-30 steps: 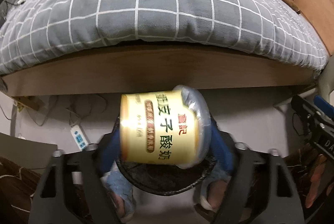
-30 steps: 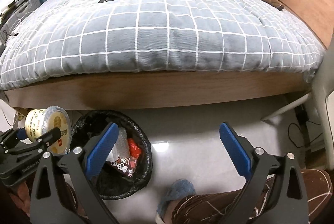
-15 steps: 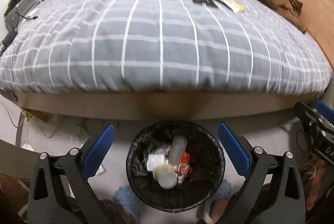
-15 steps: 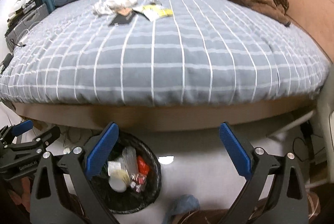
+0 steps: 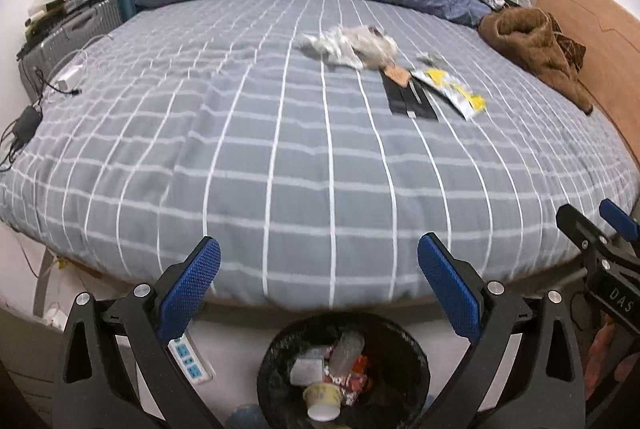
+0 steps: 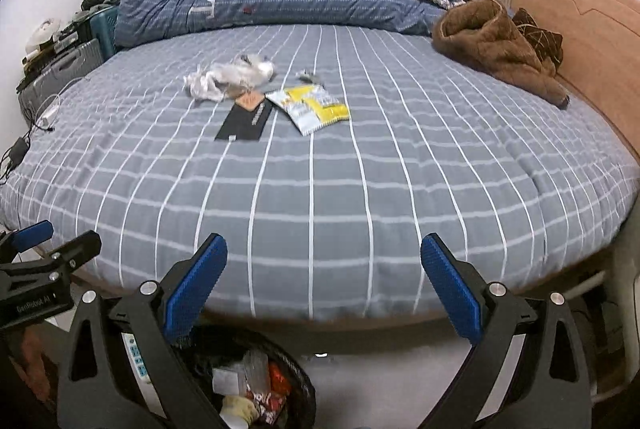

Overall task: Collect trash
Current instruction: 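Grasp the white tissue with the left tool while the right tool grasps the yellow snack wrapper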

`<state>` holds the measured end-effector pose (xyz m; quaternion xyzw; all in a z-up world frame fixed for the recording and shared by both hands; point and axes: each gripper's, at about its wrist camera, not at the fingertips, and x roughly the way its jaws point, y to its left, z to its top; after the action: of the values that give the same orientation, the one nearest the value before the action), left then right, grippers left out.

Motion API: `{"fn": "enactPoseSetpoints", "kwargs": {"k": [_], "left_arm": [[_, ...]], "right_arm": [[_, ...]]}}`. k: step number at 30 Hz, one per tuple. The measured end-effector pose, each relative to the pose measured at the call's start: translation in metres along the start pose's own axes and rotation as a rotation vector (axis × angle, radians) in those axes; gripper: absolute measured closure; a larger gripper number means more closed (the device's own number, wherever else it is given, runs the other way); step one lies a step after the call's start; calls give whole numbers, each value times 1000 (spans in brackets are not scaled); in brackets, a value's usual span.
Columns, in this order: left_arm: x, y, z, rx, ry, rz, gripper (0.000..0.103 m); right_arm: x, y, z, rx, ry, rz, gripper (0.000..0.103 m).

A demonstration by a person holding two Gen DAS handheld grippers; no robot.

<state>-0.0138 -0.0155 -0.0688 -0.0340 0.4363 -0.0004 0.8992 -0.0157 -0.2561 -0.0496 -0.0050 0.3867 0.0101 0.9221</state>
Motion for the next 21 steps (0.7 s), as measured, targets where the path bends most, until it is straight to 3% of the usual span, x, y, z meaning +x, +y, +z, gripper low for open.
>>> {"fn": "enactPoseSetpoints", "kwargs": {"k": [21], "left_arm": [[85,9,102,-12,-27,46,6]], "right_arm": [[96,7,85,-62,-11,-24,10]]}}
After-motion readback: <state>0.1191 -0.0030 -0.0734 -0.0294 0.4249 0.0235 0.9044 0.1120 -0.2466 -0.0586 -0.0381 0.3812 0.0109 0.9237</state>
